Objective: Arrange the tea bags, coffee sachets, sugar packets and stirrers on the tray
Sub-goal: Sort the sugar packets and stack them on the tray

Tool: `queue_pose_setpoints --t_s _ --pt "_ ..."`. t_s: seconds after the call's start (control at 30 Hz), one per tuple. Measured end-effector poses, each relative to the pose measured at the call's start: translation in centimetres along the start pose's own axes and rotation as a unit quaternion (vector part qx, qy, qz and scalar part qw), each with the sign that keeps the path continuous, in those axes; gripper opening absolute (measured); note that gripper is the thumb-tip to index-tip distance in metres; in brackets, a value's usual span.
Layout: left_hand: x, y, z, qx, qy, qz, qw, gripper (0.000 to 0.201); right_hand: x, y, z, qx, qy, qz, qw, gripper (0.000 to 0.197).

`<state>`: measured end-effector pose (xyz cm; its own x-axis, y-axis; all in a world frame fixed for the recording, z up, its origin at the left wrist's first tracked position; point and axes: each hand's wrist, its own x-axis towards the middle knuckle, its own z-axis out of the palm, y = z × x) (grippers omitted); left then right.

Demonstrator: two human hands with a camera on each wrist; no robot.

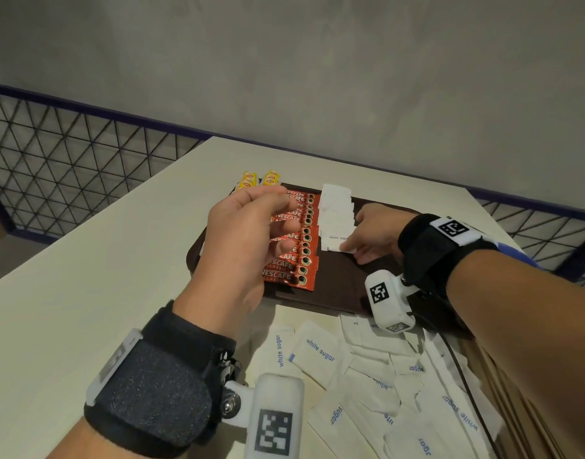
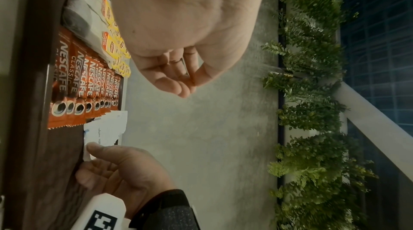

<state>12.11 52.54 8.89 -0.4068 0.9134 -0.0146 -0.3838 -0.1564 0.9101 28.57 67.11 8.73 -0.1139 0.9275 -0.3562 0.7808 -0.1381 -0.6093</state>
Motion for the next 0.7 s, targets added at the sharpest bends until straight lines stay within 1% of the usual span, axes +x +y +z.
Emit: queue_pose_setpoints --t_s 0.17,0.27,0.37,0.43,0.47,0.53,0.57,0.6,0.63,0.67,0.7 --pt "0.0 0.0 0.1 0.004 0.001 -0.002 1.0 0.011 0.4 -0.1 0.0 -0.018 -0.003 -0.01 1.0 0.036" --pt "-0.1 0.0 0.2 0.004 -0.003 -0.004 1.0 0.011 0.7 -0.2 0.1 -0.03 0.001 -0.022 0.999 0.034" --pt "-0.1 0.1 0.1 0.0 -0.001 -0.007 1.0 0.013 0.8 -0.3 0.0 -0.033 0.002 -0.015 0.999 0.031" --pt "-0.2 0.2 0.1 -0.001 0.0 -0.008 1.0 0.011 0.7 -0.3 -0.4 -0.058 0.007 -0.011 0.998 0.033" --pt "-0.2 0.2 0.0 -0.001 0.0 -0.007 1.0 0.01 0.4 -0.4 -0.7 -0.088 0.013 -0.017 0.996 0.036" --pt "-0.2 0.3 0.0 -0.004 0.004 -0.006 1.0 0.01 -1.0 -0.7 -1.4 -0.179 0.036 -0.055 0.982 0.039" --pt "-0.1 0.3 0.0 -0.006 0.007 -0.006 1.0 0.011 -2.2 -0.9 -1.5 -0.213 0.044 -0.092 0.972 0.036" --pt "0.0 0.4 0.0 -0.009 0.011 -0.005 1.0 0.012 -3.7 -1.2 -1.5 -0.225 0.036 -0.135 0.964 0.03" --pt "0.0 0.4 -0.1 -0.013 0.017 -0.002 1.0 0.011 -5.5 -1.4 -1.3 -0.22 0.006 -0.177 0.959 0.022" --pt "0.1 0.6 -0.2 -0.017 0.024 0.002 1.0 0.011 -7.3 -1.5 -0.9 -0.212 -0.051 -0.215 0.952 0.014" --pt "0.2 0.7 -0.3 -0.022 0.031 0.008 0.999 0.011 -9.1 -1.6 -0.3 -0.22 -0.119 -0.246 0.936 0.014"
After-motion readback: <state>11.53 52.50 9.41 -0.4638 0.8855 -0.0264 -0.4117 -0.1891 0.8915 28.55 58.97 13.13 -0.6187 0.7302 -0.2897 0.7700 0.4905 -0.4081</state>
